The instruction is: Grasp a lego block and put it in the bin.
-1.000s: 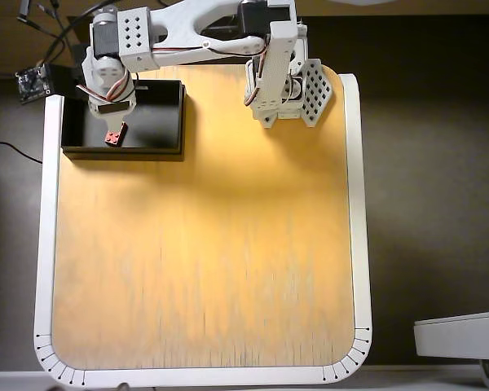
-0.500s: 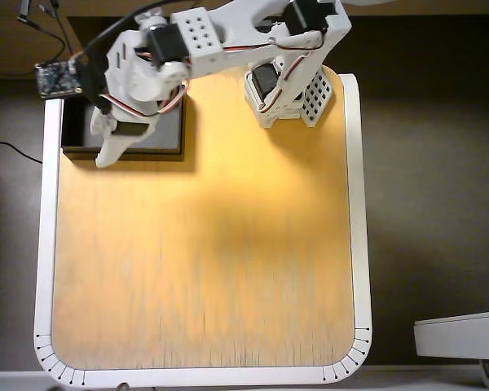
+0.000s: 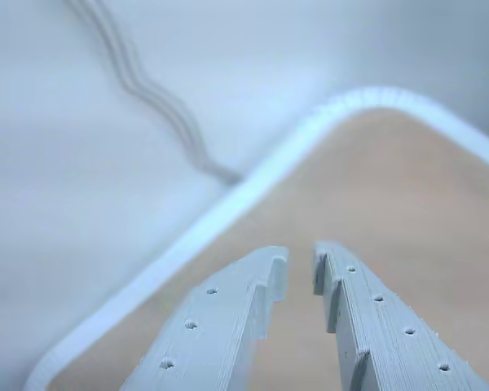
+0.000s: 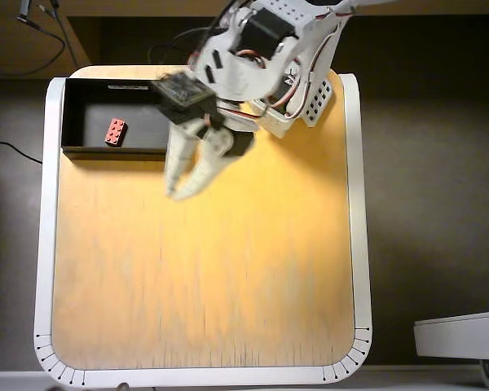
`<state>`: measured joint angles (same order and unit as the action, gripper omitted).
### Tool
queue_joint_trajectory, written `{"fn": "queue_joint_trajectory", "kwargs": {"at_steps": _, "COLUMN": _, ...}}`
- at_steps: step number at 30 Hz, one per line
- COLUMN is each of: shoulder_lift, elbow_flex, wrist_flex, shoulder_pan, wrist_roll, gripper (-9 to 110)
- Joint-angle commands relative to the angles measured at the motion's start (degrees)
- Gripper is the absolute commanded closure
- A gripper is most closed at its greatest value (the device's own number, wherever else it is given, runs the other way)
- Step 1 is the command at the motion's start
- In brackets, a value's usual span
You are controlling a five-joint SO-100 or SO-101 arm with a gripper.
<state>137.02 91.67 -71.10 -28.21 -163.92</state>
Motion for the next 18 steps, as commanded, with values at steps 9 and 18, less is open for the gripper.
{"fn": "queue_joint_trajectory", "kwargs": {"at_steps": 9, "shoulder_lift": 6.33, "elbow_flex": 8.61, "wrist_flex": 4.39, "shoulder_pan": 26.37, "wrist_roll": -2.90, "gripper": 101}}
{"fn": "queue_joint_trajectory", "kwargs": {"at_steps": 18, "shoulder_lift": 22.68, "elbow_flex": 39.20, "wrist_flex": 18.72, "shoulder_pan": 31.90, "wrist_roll": -4.31, "gripper": 101}}
